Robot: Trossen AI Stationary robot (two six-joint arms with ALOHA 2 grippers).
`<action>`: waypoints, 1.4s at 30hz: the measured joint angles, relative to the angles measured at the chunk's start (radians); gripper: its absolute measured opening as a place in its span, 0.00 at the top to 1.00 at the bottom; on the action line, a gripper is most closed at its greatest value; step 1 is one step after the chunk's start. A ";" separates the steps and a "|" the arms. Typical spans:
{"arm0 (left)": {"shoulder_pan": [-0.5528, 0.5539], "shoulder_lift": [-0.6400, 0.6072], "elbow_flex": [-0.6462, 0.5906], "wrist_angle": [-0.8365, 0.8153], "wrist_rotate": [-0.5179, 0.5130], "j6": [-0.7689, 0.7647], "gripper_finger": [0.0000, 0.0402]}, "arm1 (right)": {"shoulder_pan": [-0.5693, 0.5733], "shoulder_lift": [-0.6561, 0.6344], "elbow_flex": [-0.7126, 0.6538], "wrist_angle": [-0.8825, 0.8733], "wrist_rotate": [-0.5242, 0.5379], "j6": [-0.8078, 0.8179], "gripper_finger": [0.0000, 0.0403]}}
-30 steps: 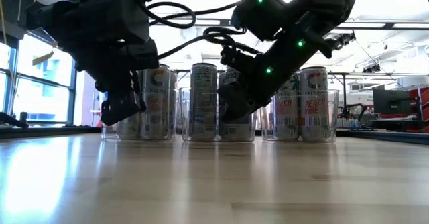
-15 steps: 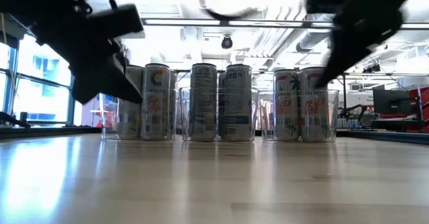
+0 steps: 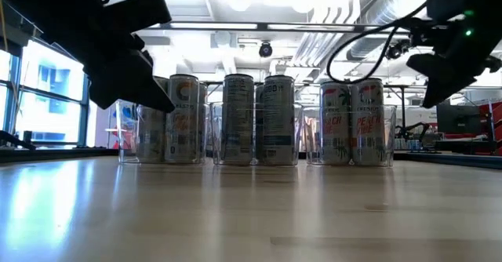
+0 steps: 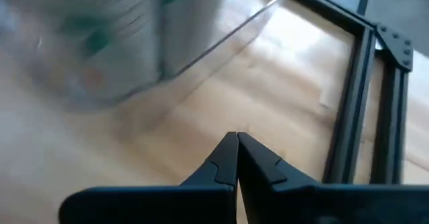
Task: Sort soda cans
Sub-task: Adjust the transparent bins
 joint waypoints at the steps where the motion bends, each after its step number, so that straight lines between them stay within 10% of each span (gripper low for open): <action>1: 0.000 0.000 0.000 0.002 0.000 0.005 1.00 | -0.037 -0.045 -0.021 0.019 0.013 -0.014 1.00; 9: 0.001 0.000 0.000 0.016 -0.005 0.020 1.00 | -0.350 -0.273 -0.052 0.253 0.018 -0.382 1.00; 17: 0.007 0.000 0.000 0.023 -0.007 0.021 1.00 | -0.744 -0.288 -0.013 0.553 -0.276 -0.805 1.00; 29: 0.031 0.000 0.000 0.044 0.004 0.062 1.00 | -1.217 0.098 0.235 0.636 -0.580 -1.075 1.00; 42: 0.010 0.000 -0.001 0.258 0.013 0.186 1.00 | -1.353 0.475 0.336 0.609 -0.784 -1.195 1.00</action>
